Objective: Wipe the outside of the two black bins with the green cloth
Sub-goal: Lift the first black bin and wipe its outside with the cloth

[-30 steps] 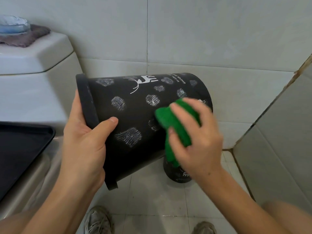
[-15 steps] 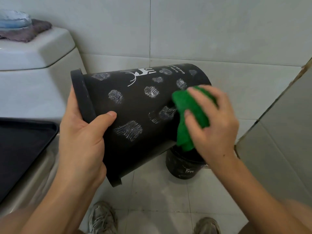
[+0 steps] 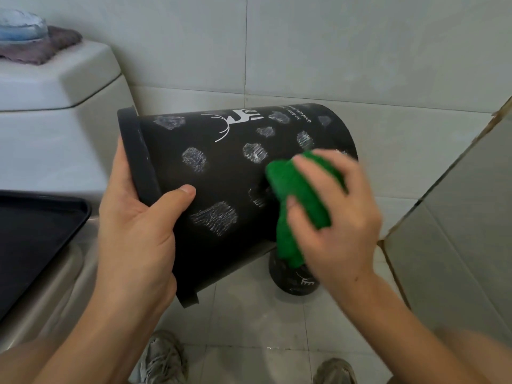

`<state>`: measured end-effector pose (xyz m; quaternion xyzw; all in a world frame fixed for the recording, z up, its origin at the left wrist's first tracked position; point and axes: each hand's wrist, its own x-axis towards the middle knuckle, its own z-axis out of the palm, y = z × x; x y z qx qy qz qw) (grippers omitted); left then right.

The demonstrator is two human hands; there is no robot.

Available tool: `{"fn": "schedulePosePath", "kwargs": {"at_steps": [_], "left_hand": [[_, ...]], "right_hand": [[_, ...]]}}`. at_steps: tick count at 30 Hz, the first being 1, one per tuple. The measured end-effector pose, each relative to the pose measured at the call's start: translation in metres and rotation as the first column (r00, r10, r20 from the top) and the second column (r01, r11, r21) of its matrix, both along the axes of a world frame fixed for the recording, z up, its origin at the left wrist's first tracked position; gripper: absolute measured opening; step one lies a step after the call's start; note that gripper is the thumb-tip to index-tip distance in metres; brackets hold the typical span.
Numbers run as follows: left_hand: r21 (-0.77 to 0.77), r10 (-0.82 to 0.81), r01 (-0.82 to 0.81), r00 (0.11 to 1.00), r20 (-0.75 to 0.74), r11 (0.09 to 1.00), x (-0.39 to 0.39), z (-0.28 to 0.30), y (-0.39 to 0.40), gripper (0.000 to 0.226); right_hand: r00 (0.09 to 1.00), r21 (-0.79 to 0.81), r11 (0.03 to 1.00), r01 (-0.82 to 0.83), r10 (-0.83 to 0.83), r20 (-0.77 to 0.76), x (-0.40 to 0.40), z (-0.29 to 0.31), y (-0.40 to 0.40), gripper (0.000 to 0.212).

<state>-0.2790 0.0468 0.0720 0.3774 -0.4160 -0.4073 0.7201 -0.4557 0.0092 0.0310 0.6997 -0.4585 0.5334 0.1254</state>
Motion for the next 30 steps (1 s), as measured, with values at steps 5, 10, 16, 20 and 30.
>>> {"fn": "schedulePosePath", "kwargs": {"at_steps": [5, 10, 16, 20, 30], "left_hand": [[0.003, -0.014, 0.014, 1.000, 0.003, 1.000, -0.002, -0.003, 0.000, 0.062], [-0.004, -0.009, 0.009, 1.000, 0.005, 1.000, -0.005, -0.003, 0.000, 0.063], [0.009, 0.012, -0.012, 1.000, -0.028, 1.000, -0.007, -0.005, 0.000, 0.066], [0.006, 0.012, -0.012, 1.000, -0.012, 1.000, -0.005, -0.004, 0.001, 0.064], [0.010, 0.020, -0.020, 0.999, -0.027, 1.000, -0.003, -0.003, 0.001, 0.066]], "right_hand": [[0.999, 0.000, 1.000, 0.032, -0.031, 0.036, -0.013, 0.003, -0.009, 0.037], [1.000, 0.007, 1.000, 0.001, -0.001, 0.014, -0.001, -0.001, 0.004, 0.037], [0.993, 0.088, 0.996, 0.022, -0.032, 0.113, -0.014, 0.001, -0.012, 0.037], [0.998, 0.059, 0.998, 0.022, -0.026, 0.065, -0.002, -0.001, -0.002, 0.037], [1.000, 0.090, 0.996, 0.012, -0.014, 0.017, 0.000, 0.002, 0.001, 0.045]]}}
